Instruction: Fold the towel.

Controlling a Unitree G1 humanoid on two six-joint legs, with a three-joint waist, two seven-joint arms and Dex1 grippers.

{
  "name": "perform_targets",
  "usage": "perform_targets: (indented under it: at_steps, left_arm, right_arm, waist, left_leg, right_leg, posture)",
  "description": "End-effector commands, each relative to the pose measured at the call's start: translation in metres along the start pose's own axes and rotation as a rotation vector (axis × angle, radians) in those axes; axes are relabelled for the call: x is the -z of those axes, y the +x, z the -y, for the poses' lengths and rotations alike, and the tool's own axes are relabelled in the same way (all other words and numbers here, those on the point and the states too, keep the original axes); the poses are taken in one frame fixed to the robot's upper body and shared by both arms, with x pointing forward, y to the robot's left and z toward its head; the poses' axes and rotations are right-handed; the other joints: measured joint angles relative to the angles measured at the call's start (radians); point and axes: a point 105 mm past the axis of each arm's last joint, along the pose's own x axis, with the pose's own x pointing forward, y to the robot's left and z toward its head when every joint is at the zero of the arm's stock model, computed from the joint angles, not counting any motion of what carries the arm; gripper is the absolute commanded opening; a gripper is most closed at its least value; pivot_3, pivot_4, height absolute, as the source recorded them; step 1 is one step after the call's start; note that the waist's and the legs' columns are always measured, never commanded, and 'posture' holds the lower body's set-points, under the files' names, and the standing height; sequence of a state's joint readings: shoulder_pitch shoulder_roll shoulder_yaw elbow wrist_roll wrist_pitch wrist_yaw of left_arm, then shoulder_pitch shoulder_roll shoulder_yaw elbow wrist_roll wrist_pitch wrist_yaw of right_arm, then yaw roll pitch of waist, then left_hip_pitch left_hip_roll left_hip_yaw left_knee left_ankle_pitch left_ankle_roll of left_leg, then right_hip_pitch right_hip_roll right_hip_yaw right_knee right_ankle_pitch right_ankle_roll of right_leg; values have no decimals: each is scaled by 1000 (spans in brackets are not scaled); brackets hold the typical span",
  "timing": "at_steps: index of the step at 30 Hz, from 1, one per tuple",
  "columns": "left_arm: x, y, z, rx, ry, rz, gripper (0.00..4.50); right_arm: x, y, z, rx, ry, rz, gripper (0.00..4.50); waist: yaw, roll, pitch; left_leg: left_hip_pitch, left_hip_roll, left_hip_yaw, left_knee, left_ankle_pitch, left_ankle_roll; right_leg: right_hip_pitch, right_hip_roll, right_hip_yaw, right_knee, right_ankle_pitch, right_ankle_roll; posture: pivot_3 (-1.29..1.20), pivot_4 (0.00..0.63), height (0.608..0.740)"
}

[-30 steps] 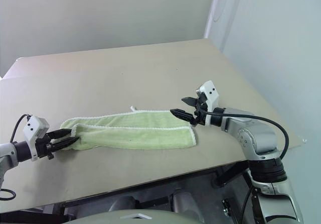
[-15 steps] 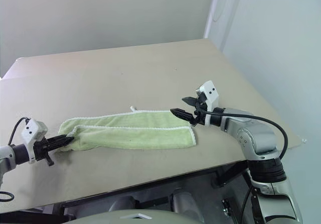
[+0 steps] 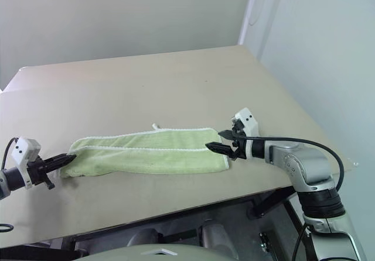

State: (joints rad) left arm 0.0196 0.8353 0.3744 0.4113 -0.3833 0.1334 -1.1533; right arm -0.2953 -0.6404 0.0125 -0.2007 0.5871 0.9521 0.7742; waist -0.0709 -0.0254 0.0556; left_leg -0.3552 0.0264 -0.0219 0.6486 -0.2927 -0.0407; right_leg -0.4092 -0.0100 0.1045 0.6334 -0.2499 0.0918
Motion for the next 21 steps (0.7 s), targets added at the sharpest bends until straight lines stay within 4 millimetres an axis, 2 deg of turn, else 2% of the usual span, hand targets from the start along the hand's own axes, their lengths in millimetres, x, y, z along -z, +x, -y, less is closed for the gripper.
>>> perform_targets:
  at_steps: [1, 13, 21]
  left_arm:
    - [-18, -1, -4, -16, 33, 46, 17]
    - [-22, 8, -2, -28, 30, 63, 17]
    - [-20, 9, -2, -30, 30, 60, 0]
  right_arm:
    - [2, -2, 2, 1, 25, -17, 3962]
    - [15, -3, 3, 11, 33, -70, 3962]
    - [22, -2, -2, 5, 7, -93, 1161]
  waist:
    - [0, 0, 0]
    - [1, 0, 0]
    - [1, 0, 0]
  left_leg:
    - [0, 0, 0, 0, 0, 0]
    - [0, 0, 0, 0, 0, 0]
    - [0, 0, 0, 0, 0, 0]
  right_leg:
    - [0, 0, 0, 0, 0, 0]
    - [0, 0, 0, 0, 0, 0]
    - [0, 0, 0, 0, 0, 0]
  posture:
    - [0, 0, 740]
    - [0, 0, 740]
    - [0, 0, 740]
